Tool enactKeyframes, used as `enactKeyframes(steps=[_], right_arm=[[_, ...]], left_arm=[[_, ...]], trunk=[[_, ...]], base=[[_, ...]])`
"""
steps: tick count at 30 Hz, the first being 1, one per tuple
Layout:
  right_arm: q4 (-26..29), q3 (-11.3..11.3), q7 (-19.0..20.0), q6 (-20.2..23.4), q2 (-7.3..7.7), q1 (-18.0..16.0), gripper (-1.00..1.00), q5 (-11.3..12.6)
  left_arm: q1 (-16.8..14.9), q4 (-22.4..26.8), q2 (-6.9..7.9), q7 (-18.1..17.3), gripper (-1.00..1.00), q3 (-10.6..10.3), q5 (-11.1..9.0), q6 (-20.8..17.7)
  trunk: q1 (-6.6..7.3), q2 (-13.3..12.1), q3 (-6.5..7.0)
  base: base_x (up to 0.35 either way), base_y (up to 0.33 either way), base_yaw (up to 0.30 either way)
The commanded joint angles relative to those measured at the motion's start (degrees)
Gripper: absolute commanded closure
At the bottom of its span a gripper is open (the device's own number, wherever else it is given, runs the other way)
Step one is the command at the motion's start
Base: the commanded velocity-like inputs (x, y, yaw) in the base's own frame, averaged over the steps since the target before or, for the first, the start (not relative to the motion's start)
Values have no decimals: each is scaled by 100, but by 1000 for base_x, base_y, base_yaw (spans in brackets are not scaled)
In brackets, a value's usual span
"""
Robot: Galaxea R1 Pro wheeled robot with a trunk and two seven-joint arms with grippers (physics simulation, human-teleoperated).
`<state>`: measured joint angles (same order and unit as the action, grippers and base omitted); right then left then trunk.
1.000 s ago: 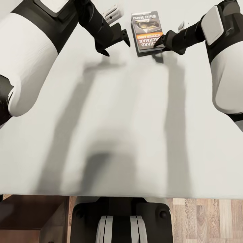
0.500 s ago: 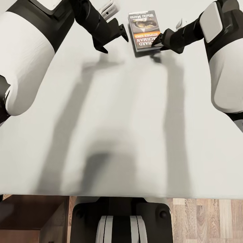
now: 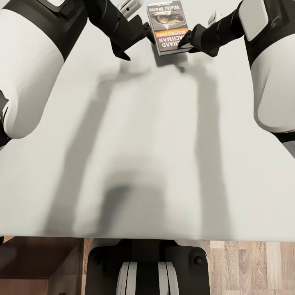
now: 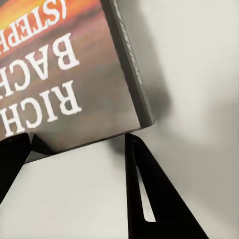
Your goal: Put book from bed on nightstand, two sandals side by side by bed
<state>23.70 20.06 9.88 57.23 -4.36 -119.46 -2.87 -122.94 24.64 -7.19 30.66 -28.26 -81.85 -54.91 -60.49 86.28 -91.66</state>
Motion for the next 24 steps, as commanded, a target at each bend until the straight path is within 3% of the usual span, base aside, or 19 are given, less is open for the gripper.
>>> enactKeyframes(steps=[1, 16, 24], right_arm=[[8, 35, 15, 24, -23, -13, 100, -20], [-3, 41, 7, 32, -140, -185, 100, -22], [5, 41, 19, 255, -170, -207, 100, -21]], left_arm=[[-6, 5, 5, 49, -100, -28, -59, 7], [-10, 5, 23, 61, -100, -14, -54, 138], [-11, 55, 89, 49, -100, -13, -58, 212]], trunk=[[0, 1, -2], [0, 1, -2], [0, 1, -2]], base=[[0, 0, 0], [0, 0, 0], [0, 0, 0]])
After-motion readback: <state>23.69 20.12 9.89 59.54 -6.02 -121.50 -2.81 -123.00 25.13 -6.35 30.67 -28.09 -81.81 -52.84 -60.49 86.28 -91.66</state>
